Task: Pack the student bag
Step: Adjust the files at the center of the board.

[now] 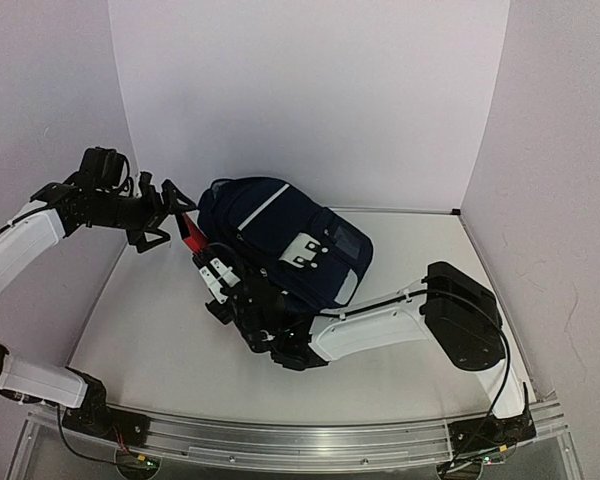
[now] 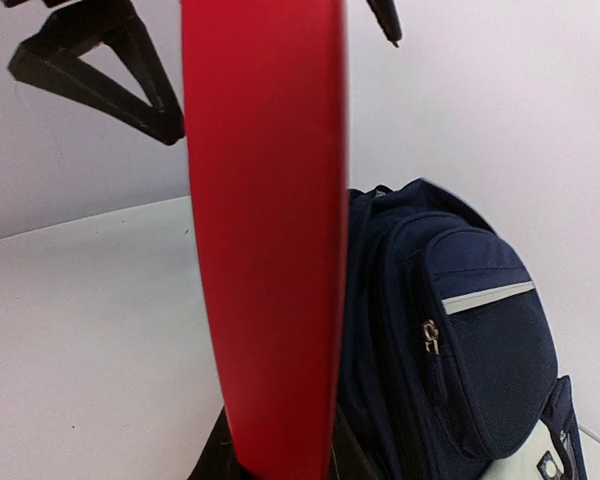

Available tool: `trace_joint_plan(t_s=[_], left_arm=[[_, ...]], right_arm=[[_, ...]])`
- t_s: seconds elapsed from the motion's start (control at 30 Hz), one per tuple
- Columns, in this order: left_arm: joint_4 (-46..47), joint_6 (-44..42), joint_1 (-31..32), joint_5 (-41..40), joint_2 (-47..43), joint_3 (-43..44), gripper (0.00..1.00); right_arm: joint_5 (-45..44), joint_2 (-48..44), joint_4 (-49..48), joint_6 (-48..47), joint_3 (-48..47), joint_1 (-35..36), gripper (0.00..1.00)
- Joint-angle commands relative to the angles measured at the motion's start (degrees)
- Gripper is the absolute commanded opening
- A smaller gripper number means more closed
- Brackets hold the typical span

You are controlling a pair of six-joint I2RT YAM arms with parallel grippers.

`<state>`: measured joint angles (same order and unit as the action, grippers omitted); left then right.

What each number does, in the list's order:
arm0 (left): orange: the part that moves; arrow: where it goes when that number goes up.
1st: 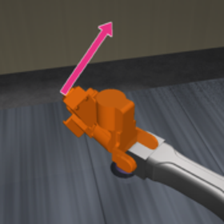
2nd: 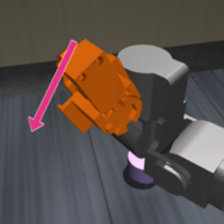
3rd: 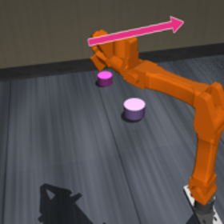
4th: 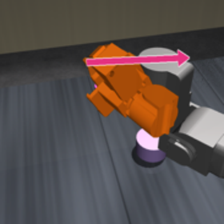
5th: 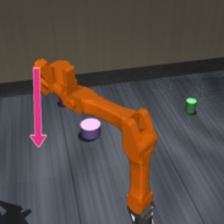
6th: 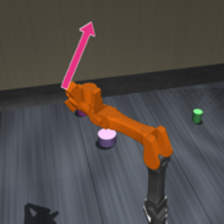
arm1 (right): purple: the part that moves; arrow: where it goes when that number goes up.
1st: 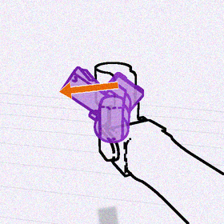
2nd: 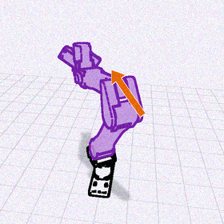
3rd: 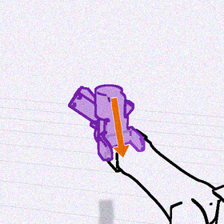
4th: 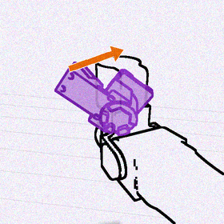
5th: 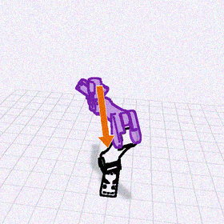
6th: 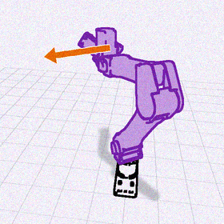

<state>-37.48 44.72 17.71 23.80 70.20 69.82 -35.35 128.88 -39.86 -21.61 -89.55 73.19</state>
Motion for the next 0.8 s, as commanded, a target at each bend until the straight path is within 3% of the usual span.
trace_joint_plan(t_s=[0.0, 0.13, 0.37, 0.47, 0.53, 0.63, 0.77], left_arm=[[11.52, 3.63, -4.55, 8.76, 2.73, -3.18, 1.0], [16.65, 5.35, -5.66, 15.16, 6.4, -5.41, 0.85], [16.33, 5.42, -6.62, 15.82, 6.17, -6.73, 0.3], [14.75, 5.29, -7.37, 14.57, 4.23, -7.63, 0.08], [13.76, 5.23, -7.84, 13.95, 2.23, -8.29, 0.01], [11.38, 4.88, -8.79, 11.78, -0.8, -8.76, 0.0], [6.86, 3.08, -10.23, 5.54, -5.13, -7.82, 0.0]], right_arm=[[-2.66, -4.08, -3.93, -2.12, 0.85, 0.39, 0.0], [-2.35, -3.83, -4.09, -3.86, 1.11, 1.07, 0.0], [-2.45, -4.39, -4.17, -5.89, 2.3, 1.85, 0.07], [-3.55, -4.76, -4.17, -7.7, 2.92, 2.73, 0.23], [-5.64, -5.44, -4.28, -10.14, 3.11, 4.15, 0.39], [-7.77, -7.81, -4.66, -11.78, 4.72, 6.55, 0.59], [-8.54, -13.53, -2.07, -6.21, 8.45, 7.58, 0.82]])
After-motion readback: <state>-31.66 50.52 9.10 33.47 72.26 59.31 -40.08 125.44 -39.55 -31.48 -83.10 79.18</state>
